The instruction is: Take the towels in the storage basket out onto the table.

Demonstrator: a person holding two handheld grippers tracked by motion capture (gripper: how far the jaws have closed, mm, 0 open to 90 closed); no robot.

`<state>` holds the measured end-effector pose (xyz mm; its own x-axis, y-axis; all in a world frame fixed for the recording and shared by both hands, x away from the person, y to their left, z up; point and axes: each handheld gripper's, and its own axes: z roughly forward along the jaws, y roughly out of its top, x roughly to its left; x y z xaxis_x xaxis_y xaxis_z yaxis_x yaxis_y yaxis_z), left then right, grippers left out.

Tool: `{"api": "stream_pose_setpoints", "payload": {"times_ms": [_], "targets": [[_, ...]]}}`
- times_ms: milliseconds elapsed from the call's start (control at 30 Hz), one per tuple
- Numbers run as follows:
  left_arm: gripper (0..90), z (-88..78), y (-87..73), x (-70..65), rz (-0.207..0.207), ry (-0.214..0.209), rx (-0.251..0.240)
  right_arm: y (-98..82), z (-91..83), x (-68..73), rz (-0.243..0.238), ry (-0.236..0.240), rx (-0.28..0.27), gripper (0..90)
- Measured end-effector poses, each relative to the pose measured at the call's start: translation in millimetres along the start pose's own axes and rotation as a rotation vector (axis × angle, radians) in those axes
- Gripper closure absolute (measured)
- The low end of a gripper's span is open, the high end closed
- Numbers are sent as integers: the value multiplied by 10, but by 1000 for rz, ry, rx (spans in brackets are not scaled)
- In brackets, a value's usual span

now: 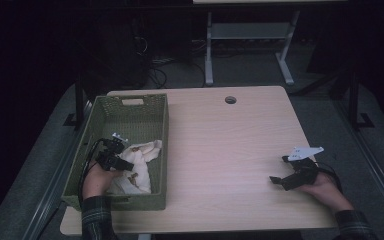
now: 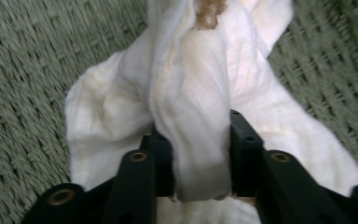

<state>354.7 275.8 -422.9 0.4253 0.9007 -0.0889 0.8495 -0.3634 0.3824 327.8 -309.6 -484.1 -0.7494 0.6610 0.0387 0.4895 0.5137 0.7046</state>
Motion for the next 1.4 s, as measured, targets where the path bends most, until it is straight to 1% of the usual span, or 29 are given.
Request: {"api": "stream_pose_setpoints", "payload": {"times_ms": [33,100,133,200,233,267,300,333,367,400,433,467,533,600,667,700,733,767,800,1033,1067,1100,1233,1300,1400], "targets": [[699,0,0,0,0,0,0,0,0,0,0,0,0,22],[710,-46,1,-1,-9,-6,-32,0,0,0,0,0,0,22],[720,-69,1,-1,0,-1,-47,0,0,-1,0,0,0,22],[722,-103,0,-13,6,-2,-74,0,0,-1,0,0,0,22],[724,-132,1,-16,10,-7,-101,0,0,-1,-1,0,0,22],[724,-153,0,-14,14,-8,-116,0,0,-1,-1,0,0,22],[726,-188,-7,-11,13,-16,-150,0,0,-1,-1,0,0,22],[726,-235,-19,4,8,-27,-197,0,0,-2,-2,0,0,22],[726,-235,-19,4,8,-27,-197,0,0,-2,-2,0,0,22],[726,-259,-25,13,4,-43,-223,1,0,-3,-2,0,0,22],[726,-273,-28,9,6,-53,-236,2,1,-5,-4,0,0,22],[726,-293,-29,7,16,-61,-254,2,2,-4,-3,0,-1,22],[727,-331,-30,-3,22,-80,-293,3,1,-4,-2,0,0,22],[728,-384,-37,-1,28,-100,-342,3,1,-4,-2,0,0,22],[730,-415,-43,4,25,-111,-370,3,1,-4,-2,0,0,22],[731,-415,-43,4,25,-111,-370,3,1,-4,-2,0,0,22],[732,-449,-43,12,25,-125,-394,3,1,-5,-3,0,0,22],[731,-449,-43,12,25,-125,-394,3,1,-5,-3,0,0,22],[732,-481,-42,8,24,-140,-420,3,1,-4,-2,0,0,22],[732,-602,-10,-16,45,-164,-465,3,1,-5,-3,0,0,22],[732,-627,-2,-20,53,-166,-468,3,1,-4,-2,0,0,22],[732,-637,3,-31,47,-170,-476,3,1,-4,-2,0,0,22],[732,-726,50,-73,75,-190,-493,5,4,-7,-4,-1,-1,22],[732,-750,68,-90,81,-194,-501,5,4,-7,-3,-1,-1,22],[732,-821,114,-122,105,-199,-515,5,4,-7,-3,-1,-1,22]]}}
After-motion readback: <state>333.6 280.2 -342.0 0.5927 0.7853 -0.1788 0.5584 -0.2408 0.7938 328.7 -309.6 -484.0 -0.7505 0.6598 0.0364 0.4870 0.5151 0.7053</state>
